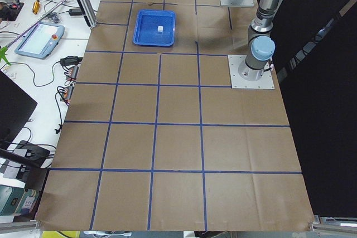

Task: Assemble white blocks and place on blue tray

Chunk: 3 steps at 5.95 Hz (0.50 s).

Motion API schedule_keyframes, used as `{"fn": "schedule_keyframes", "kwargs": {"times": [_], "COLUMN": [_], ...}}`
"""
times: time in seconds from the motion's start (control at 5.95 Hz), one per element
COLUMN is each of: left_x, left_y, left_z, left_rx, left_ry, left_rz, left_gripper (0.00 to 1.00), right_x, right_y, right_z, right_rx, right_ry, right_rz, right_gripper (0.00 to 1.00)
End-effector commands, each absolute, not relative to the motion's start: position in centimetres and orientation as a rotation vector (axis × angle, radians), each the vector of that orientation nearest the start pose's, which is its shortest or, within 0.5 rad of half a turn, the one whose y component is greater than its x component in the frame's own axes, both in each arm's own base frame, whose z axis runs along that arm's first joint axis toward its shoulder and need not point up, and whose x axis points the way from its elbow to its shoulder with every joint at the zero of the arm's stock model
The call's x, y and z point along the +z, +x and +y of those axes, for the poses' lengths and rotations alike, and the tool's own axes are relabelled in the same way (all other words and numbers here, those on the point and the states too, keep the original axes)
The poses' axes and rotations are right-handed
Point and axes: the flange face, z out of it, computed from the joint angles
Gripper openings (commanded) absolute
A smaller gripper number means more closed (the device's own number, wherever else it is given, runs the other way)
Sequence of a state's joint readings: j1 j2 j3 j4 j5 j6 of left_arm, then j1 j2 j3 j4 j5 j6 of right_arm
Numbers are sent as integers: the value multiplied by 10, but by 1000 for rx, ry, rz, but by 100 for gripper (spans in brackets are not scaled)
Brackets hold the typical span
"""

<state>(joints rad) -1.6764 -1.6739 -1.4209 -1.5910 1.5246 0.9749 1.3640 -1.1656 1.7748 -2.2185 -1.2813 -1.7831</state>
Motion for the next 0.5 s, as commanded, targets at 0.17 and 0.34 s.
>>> {"fn": "schedule_keyframes", "kwargs": {"times": [0.17,0.34], "left_x": [505,509], "left_y": [-186,-178], "left_z": [-523,-522], "left_rx": [-153,-140], "left_ry": [1051,719], "left_rz": [2974,2996], "left_gripper": [99,99], "right_x": [264,265], "right_y": [124,167], "right_z": [-594,-584], "right_rx": [-384,-374], "right_ry": [-2124,-2104], "right_rz": [2074,2077], "right_gripper": [22,22]}}
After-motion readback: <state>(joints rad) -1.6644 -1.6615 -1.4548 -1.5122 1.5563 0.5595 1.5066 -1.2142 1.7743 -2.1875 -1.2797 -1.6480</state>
